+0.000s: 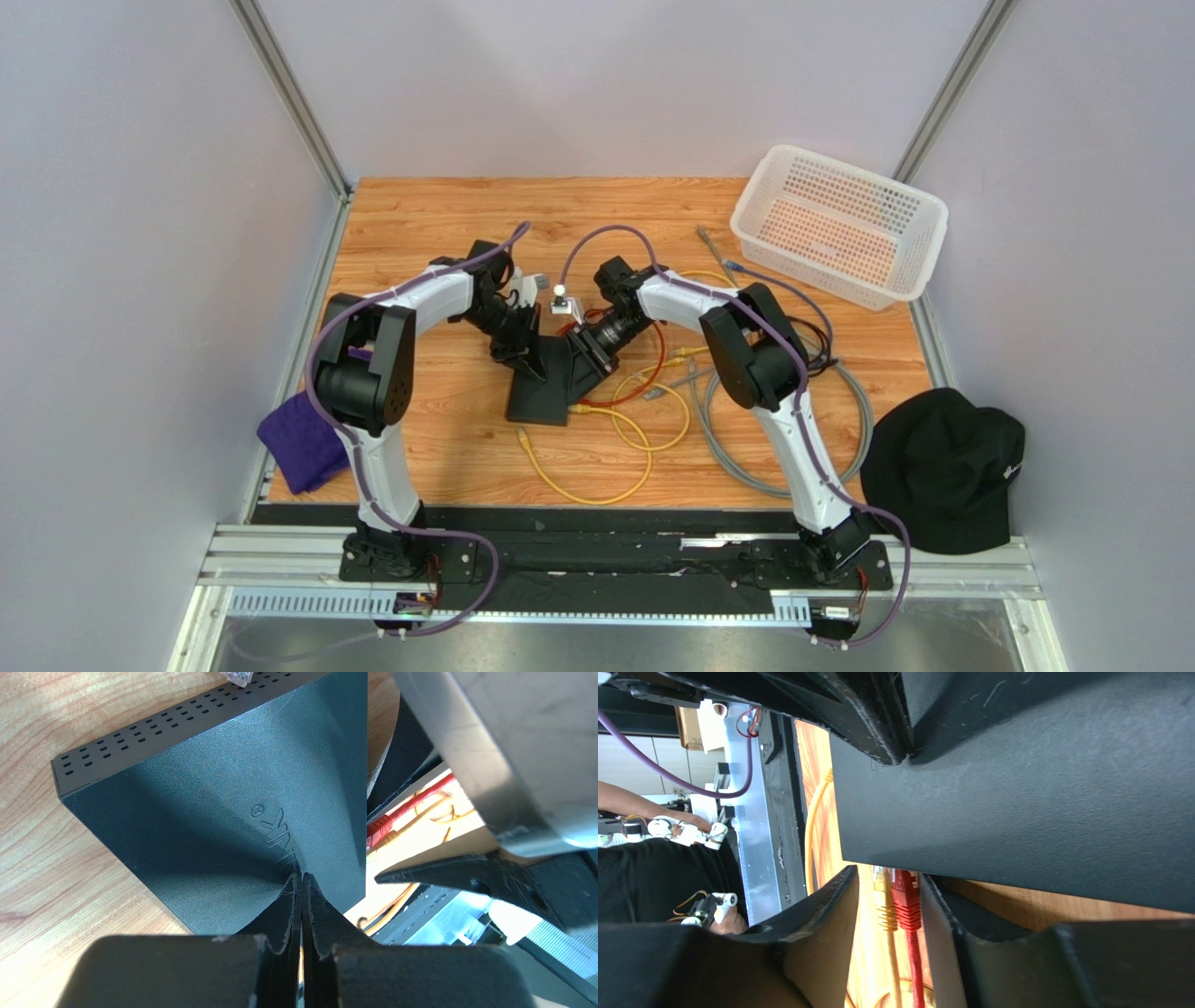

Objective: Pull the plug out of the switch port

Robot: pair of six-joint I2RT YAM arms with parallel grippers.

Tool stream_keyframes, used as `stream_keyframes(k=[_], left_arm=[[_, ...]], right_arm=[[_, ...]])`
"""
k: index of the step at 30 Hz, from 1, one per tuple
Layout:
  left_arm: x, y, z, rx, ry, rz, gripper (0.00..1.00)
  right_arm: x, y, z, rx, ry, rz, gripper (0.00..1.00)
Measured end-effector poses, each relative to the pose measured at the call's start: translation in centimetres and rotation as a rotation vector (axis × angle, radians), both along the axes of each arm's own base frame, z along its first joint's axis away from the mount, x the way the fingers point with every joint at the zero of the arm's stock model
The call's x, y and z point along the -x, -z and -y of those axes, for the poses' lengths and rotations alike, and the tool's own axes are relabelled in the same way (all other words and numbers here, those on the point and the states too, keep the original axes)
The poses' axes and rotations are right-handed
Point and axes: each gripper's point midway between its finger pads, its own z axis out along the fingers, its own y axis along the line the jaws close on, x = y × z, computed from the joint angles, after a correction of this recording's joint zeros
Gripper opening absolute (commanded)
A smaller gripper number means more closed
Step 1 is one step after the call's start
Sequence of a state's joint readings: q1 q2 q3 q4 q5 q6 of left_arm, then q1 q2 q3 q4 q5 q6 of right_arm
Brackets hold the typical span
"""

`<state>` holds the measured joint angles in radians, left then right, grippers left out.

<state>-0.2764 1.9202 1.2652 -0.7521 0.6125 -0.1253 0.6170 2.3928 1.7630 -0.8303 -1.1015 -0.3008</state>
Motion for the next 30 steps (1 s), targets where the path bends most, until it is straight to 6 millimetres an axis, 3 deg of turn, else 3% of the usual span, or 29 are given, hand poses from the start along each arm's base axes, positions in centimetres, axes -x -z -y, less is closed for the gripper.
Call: stream_keyframes(k=[12, 19, 30], left_arm=[[0.01, 0.01, 0.0, -0.001, 0.001, 0.001, 0.0], [0.01, 0.01, 0.01, -0.001, 0.002, 0.001, 0.0], [0.02, 0.02, 0.01, -0.002, 0.002, 0.001, 0.0]], right_arm=[[-0.31, 0.55, 0.12, 0.012, -0.008, 0.006, 0.31], [-0.37, 0.73, 0.29, 0.027, -0.01, 0.014, 0.16], [-0.33, 0.78, 0.4, 0.054, -0.014, 0.005, 0.11]])
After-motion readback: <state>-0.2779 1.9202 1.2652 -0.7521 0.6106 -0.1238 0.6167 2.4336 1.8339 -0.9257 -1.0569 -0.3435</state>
